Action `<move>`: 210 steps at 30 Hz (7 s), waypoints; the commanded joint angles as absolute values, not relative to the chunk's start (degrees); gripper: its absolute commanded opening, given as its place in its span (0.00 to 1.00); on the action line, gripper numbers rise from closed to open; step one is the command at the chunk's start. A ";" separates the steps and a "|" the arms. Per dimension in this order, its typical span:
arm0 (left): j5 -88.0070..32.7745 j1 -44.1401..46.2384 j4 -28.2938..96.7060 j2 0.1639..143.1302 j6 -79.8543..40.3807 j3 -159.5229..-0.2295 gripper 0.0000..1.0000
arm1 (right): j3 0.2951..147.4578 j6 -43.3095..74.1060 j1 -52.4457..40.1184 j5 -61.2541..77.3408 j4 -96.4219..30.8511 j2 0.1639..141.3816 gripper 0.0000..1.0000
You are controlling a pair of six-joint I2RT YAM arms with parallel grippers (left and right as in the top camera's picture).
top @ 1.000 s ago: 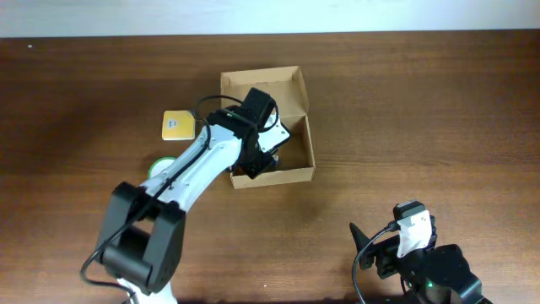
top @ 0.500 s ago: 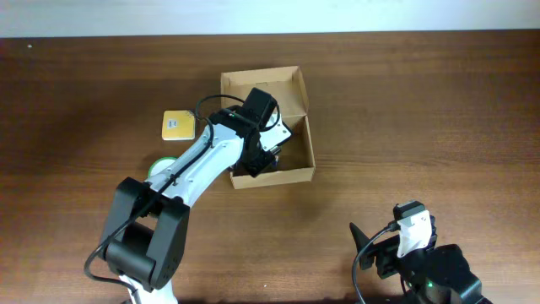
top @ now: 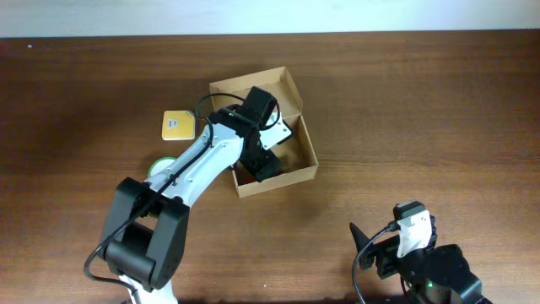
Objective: Pack container
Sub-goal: 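Carry the stapler into the cardboard box and lower it inside, then open the left gripper and move it to the green tape roll, then grasp the green tape roll with the left gripper and lift it, then lower the tape roll into the cardboard box and release it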
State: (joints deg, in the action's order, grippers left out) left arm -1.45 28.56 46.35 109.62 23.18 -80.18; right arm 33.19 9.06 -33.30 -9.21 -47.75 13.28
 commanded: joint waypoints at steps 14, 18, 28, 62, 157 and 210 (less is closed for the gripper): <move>-1.30 28.73 41.41 109.82 23.73 -82.81 0.82 | 33.04 9.50 -33.06 -10.13 -47.59 12.84 0.99; -3.42 28.73 40.29 109.82 24.21 -82.81 0.80 | 33.04 9.50 -33.06 -10.13 -47.62 12.84 0.99; -4.14 28.73 37.21 109.82 24.36 -82.81 0.77 | 33.04 9.50 -33.06 -10.13 -47.62 12.84 0.99; -0.23 10.96 74.52 79.50 9.43 -83.00 0.99 | 33.04 9.50 -33.06 -10.13 -47.62 12.84 0.99; -0.95 33.34 59.66 101.10 22.31 -91.90 0.02 | 33.04 9.50 -33.06 -10.13 -47.59 12.84 0.99; 4.14 32.93 62.00 107.96 21.93 -101.47 0.87 | 33.04 9.50 -33.06 -10.13 -47.59 12.84 0.99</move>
